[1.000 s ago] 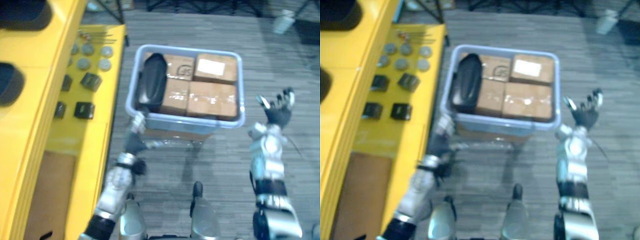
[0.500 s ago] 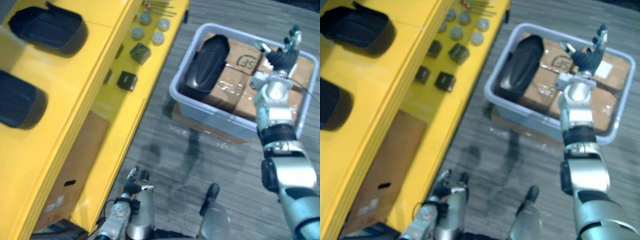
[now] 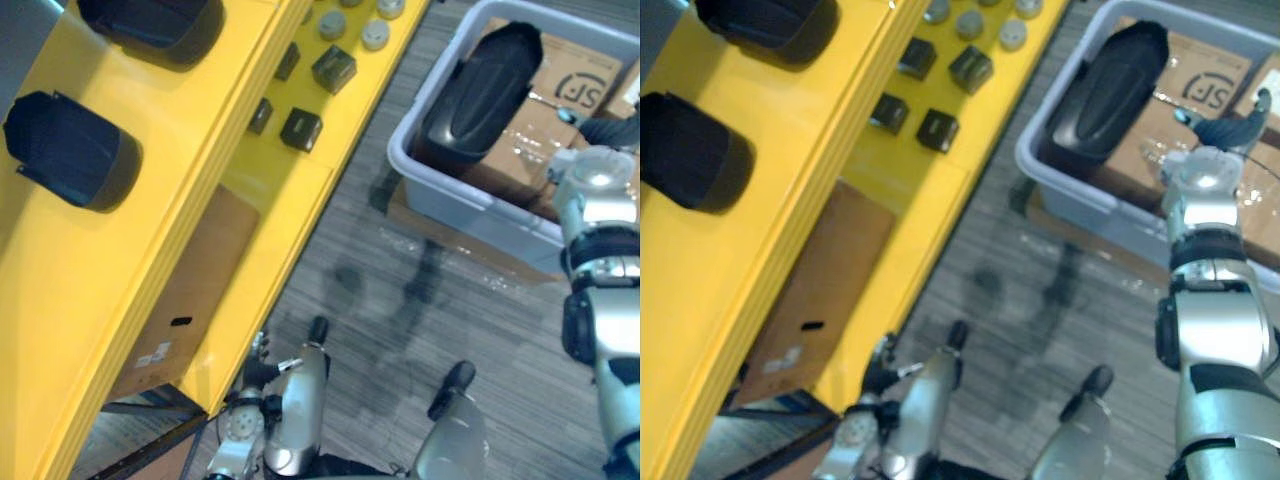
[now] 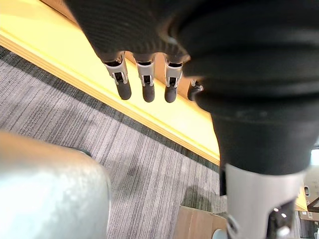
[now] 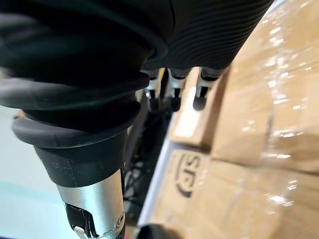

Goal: Walk over and take plastic housings, then place them on the shelf

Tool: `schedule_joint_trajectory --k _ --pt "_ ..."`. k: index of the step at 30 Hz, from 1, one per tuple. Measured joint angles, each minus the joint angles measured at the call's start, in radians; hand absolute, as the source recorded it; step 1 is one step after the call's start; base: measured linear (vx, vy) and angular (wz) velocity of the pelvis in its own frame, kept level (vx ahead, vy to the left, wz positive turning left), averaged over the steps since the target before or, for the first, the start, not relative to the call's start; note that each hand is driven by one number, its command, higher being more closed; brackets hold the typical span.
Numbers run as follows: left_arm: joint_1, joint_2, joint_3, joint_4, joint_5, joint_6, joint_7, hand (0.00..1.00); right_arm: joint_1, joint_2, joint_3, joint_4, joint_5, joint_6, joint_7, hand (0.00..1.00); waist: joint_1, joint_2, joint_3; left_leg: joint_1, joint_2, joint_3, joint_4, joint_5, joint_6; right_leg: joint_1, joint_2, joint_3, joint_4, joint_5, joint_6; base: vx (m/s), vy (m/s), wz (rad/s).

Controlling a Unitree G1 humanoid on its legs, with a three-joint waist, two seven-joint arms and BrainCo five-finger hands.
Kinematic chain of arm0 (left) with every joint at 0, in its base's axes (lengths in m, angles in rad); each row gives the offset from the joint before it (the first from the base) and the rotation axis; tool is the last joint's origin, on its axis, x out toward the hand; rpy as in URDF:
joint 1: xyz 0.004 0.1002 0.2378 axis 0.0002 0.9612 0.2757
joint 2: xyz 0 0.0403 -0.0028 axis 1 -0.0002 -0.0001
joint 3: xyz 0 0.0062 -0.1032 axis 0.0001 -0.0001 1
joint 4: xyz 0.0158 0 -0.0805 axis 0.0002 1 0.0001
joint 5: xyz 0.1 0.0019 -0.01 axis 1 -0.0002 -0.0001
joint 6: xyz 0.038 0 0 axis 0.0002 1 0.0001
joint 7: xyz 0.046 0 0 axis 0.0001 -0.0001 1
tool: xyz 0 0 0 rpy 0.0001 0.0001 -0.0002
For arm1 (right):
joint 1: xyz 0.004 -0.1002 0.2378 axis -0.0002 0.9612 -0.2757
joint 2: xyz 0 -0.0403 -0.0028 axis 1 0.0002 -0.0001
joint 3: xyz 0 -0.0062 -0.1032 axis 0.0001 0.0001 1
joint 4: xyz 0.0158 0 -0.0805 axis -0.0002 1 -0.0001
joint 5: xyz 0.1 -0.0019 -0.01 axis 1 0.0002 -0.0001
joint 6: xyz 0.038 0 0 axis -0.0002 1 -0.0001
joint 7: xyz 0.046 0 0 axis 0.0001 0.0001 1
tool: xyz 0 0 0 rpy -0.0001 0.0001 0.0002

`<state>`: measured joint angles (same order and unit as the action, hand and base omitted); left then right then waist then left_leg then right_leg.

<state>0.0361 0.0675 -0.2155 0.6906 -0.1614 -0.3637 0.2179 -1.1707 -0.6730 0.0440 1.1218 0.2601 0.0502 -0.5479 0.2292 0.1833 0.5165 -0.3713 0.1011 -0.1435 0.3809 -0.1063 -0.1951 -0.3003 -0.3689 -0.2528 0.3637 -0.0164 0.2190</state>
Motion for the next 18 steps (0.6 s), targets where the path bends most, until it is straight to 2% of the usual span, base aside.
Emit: schedule_joint_trajectory --k 1,6,9,11,15,18 --pt "0.000 0.000 -0.002 0.007 -0.031 -0.005 -0.005 0.00 -0.002 -0.002 0.000 0.002 0.000 0.000 -0.001 0.00 0.001 0.000 0.000 -0.003 -0.003 -0.001 -0.011 0.008 0.000 -0.010 -0.004 0.000 0.004 0.000 -0.001 -0.01 -0.019 0.08" --pt "0.000 -0.002 -0.003 0.018 -0.040 -0.006 -0.028 0.00 -0.007 -0.021 0.016 0.031 0.000 -0.005 0.000 0.00 0.014 0.017 -0.011 -0.016 -0.012 -0.016 -0.027 0.021 -0.001 -0.019 -0.016 -0.020 0.014 -0.007 -0.004 -0.01 -0.015 0.11" --pt "0.000 -0.003 -0.004 0.030 -0.074 -0.007 -0.033 0.00 -0.007 -0.026 0.039 0.028 -0.004 -0.078 -0.064 0.00 0.022 0.025 -0.017 -0.021 -0.020 -0.017 -0.027 0.022 0.000 -0.026 -0.026 -0.021 0.022 -0.012 -0.002 -0.02 -0.005 0.05" --pt "0.000 -0.007 -0.005 0.037 -0.074 -0.008 -0.035 0.00 -0.010 -0.043 0.037 0.010 -0.049 -0.161 -0.166 0.00 0.031 0.038 -0.026 -0.040 -0.027 -0.022 -0.023 0.023 0.002 -0.040 -0.032 -0.024 0.028 -0.013 -0.002 -0.02 -0.007 0.08" --pt "0.000 -0.007 -0.005 0.038 -0.075 -0.007 -0.041 0.00 -0.016 -0.046 0.037 -0.053 -0.124 -0.237 -0.248 0.00 0.034 0.041 -0.028 -0.047 -0.028 -0.023 -0.023 0.025 0.002 -0.048 -0.034 -0.026 0.031 -0.013 -0.002 0.00 -0.003 0.01" --pt "0.000 -0.006 -0.005 0.039 -0.075 -0.007 -0.047 0.00 -0.025 -0.049 0.049 -0.060 -0.139 -0.250 -0.262 0.00 0.034 0.041 -0.028 -0.047 -0.030 -0.023 -0.023 0.025 0.002 -0.048 -0.036 -0.026 0.031 -0.013 -0.002 0.00 0.000 0.00"
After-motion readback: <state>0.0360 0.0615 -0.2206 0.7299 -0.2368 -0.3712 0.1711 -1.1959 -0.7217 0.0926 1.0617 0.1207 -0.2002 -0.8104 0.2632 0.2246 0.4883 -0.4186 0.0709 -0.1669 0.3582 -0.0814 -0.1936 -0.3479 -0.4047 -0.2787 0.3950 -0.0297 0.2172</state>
